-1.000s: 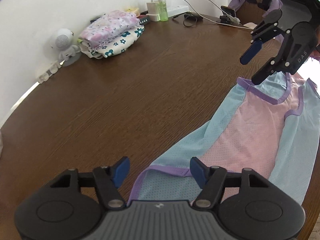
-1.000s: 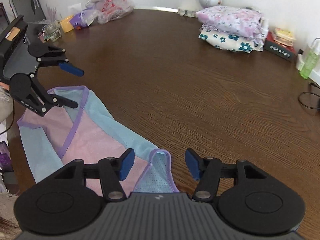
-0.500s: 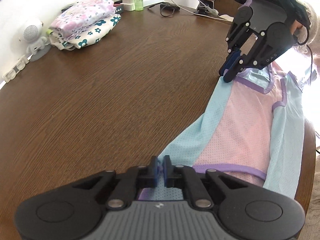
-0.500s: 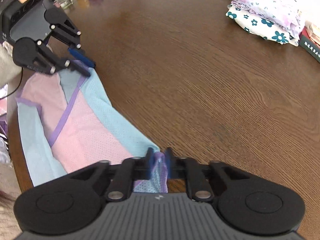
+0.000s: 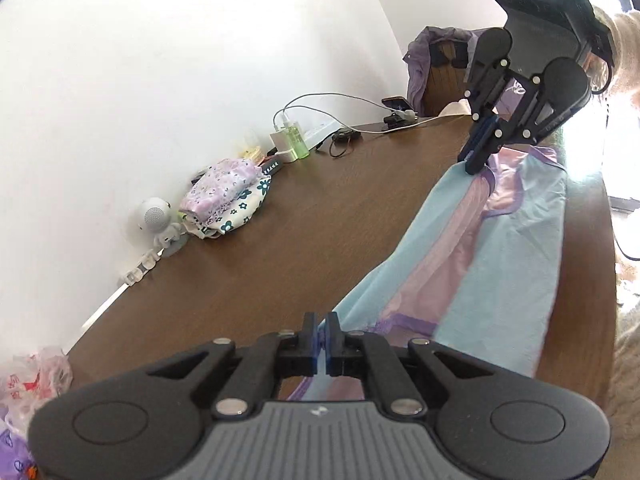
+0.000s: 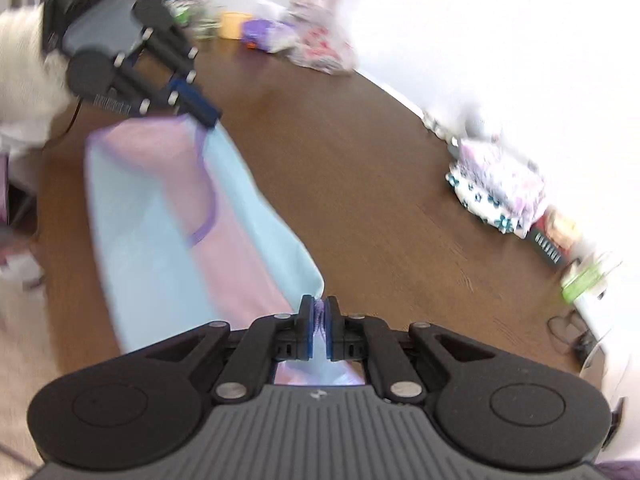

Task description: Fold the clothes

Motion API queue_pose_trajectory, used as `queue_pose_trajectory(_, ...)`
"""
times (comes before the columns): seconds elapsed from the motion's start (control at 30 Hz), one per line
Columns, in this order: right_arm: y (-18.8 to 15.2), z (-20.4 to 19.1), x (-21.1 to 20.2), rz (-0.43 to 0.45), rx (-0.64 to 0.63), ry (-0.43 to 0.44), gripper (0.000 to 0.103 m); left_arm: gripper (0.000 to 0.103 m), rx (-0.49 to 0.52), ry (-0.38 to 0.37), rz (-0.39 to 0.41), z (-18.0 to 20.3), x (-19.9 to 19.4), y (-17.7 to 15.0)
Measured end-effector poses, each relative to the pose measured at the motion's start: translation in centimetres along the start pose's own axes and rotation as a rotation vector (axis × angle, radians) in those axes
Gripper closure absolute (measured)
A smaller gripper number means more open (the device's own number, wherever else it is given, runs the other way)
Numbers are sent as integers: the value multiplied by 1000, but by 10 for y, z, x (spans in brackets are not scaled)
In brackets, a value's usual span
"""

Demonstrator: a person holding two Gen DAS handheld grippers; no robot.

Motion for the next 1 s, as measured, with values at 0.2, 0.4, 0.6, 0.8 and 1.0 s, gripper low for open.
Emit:
queue_pose_trajectory(0.2,-39,-54,5,-26,29,39,96,95,-96,-17,-94,37,-2,-30)
queue_pose_trajectory(0.4,-36,-33,-15,94,252,51,76,71,-327,-5,-29,4,-15,-21)
queue_pose_trajectory(0.6,-39,-18,-2,146,429,92,76,69,-477,90,-172,-22,1,-39)
queue_pose_trajectory(0.8,-49,-17,11,126,505,62,73,69,-774,208,-267,-76,-5,-77)
queue_pose_trajectory(1.0,-54,-26,18,108,514,35,69,86,-949,203,-295,-104,8,-97)
Point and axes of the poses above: each gripper's, at about its wrist camera, not at the fingertips, and x roughly the way its jaws point, z to its right, y to its top, the point moved 5 cm from there along x, roughly the way its jaws point, and after that the axes turned 2 degrees about y, right-handed, at the moved point
